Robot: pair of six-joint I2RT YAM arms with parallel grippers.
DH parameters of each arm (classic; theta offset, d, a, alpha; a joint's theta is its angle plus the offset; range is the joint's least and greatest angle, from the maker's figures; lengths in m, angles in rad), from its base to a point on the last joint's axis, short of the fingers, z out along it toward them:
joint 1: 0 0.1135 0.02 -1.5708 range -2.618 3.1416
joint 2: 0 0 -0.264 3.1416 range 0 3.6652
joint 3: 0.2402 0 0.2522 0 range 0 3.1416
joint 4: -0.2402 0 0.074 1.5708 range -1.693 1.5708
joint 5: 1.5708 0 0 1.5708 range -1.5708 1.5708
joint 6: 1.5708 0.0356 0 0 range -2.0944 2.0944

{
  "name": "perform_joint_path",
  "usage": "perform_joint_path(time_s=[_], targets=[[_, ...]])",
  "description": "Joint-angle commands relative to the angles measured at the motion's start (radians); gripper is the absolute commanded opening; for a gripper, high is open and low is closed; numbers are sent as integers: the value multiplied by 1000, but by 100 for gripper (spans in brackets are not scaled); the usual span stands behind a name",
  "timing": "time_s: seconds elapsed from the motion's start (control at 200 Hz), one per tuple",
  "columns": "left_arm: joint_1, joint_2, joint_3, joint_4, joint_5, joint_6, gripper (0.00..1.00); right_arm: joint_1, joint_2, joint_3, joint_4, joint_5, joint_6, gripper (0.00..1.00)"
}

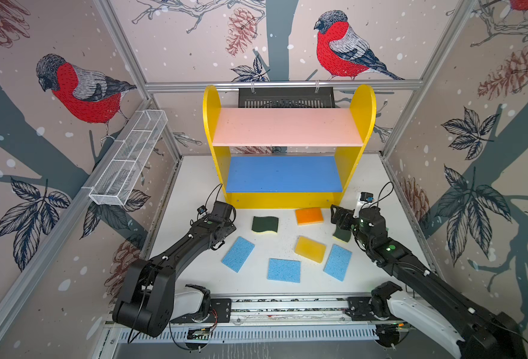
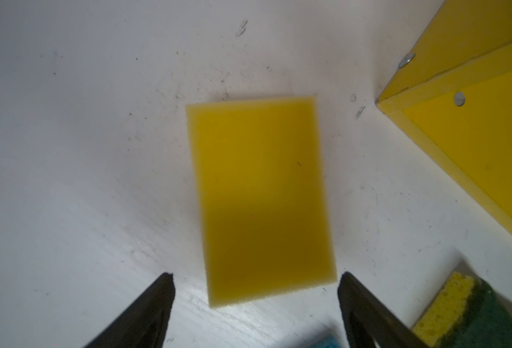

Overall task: Arrange cleaning sponges on a shelf
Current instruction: Rotate the cleaning sponge at the middle-left of the table.

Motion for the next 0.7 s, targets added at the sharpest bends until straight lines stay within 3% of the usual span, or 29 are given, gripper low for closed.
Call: perform_joint_path(time_s=[0.0, 0.43, 0.695], targets=[[-2, 15, -3, 34, -21, 10, 86, 1, -3, 1, 24, 22, 3, 100], [-9, 109, 21, 63, -34, 24, 86, 1, -6, -4, 19, 20, 5, 100], [-16, 29, 20, 24, -80, -4, 84, 1, -9, 1, 16, 19, 8, 100]])
